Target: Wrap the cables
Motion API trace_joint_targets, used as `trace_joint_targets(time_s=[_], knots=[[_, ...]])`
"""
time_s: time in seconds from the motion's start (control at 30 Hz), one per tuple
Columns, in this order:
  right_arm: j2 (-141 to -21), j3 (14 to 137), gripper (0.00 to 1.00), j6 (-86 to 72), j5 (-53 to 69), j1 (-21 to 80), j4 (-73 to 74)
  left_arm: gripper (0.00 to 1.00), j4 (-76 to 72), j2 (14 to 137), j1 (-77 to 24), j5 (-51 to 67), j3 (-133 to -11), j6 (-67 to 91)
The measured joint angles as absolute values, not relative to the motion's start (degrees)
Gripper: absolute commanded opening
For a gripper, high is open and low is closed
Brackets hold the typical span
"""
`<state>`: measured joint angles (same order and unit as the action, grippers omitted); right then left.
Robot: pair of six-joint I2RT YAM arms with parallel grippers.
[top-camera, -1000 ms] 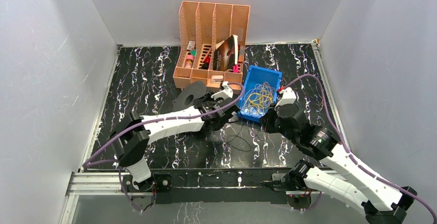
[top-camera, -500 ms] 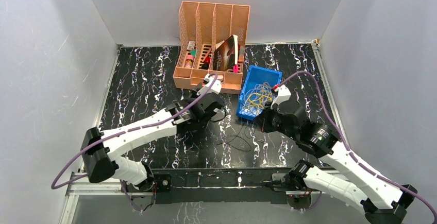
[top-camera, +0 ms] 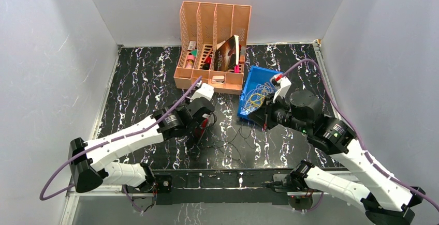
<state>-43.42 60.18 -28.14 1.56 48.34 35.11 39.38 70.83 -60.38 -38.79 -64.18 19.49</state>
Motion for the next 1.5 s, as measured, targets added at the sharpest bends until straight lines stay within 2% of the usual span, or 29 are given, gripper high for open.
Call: trace_joint_targets(time_s=[0.47,1.03,1.17,1.5], knots=[[-47.3,64.1,0.0,-32.0,6.8,48.3,35.4,0.0,38.3,68.1,-60.4,-31.6,-60.2,21.8],[-50.2,55.9,0.0,-44.9,14.8,47.9,18.2,0.0,30.5,65.3,-58.0,-27.2,-55.1,22.8],[-51.1,55.2,0.0,-46.8,14.8,47.2,15.4,0.08,29.2,65.0,-57.4,-26.2,-54.3,22.7],[-55.1,52.3,0.0,-51.1,17.0,44.7,8.9,0.17,28.7,64.0,-56.4,-24.4,-53.0,22.2]])
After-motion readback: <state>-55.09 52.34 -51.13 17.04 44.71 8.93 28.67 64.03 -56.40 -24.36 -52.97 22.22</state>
